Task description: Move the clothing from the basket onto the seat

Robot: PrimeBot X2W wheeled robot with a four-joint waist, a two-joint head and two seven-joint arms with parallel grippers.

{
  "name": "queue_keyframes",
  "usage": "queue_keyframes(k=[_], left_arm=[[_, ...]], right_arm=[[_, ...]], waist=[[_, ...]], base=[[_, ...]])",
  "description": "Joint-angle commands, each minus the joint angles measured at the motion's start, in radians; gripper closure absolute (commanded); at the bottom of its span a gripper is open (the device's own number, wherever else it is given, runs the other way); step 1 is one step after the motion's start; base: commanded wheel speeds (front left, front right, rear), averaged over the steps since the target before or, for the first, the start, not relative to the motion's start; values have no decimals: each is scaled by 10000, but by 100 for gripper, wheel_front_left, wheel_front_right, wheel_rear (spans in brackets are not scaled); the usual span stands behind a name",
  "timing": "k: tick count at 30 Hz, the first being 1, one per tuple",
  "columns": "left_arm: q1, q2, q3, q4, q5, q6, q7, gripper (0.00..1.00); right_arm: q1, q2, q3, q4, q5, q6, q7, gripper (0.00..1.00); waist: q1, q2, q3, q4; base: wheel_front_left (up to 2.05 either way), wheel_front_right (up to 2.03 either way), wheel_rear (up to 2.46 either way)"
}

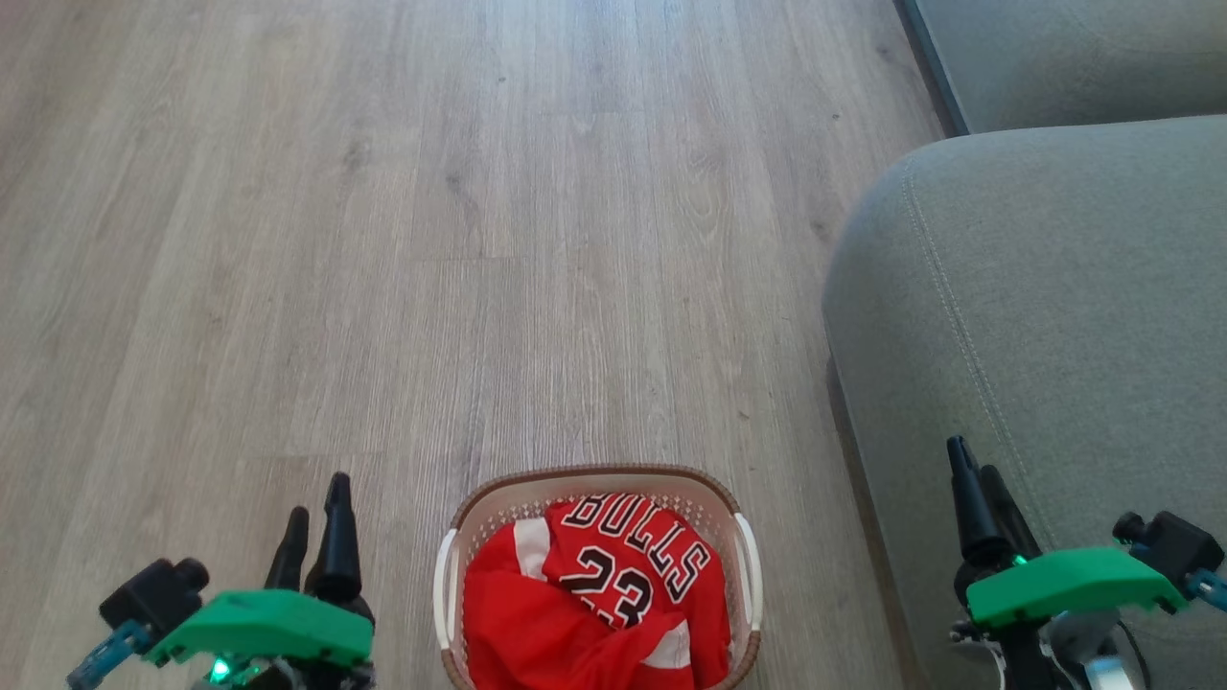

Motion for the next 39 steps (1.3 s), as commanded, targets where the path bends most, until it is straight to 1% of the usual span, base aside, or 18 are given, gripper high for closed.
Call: queue_keyframes(k=[1,25,39], left_arm=[[-128,169,97,-420,309,70,-133,0],[263,356,-448,-793,3374,883,-835,0],[443,437,-699,-903,4878,1143,-1215,0]], right_arm=[[-183,-94,171,-452,-287,-1,-125,0],[-36,-121,615,-838,-3333,-1,-836,0],[96,-135,943,-965,-4937,-1,-1221,0]], waist=[[0,0,-5,2],[0,0,-231,-7],[0,0,-334,12]], base=[[0,0,0],[0,0,0],[0,0,0]])
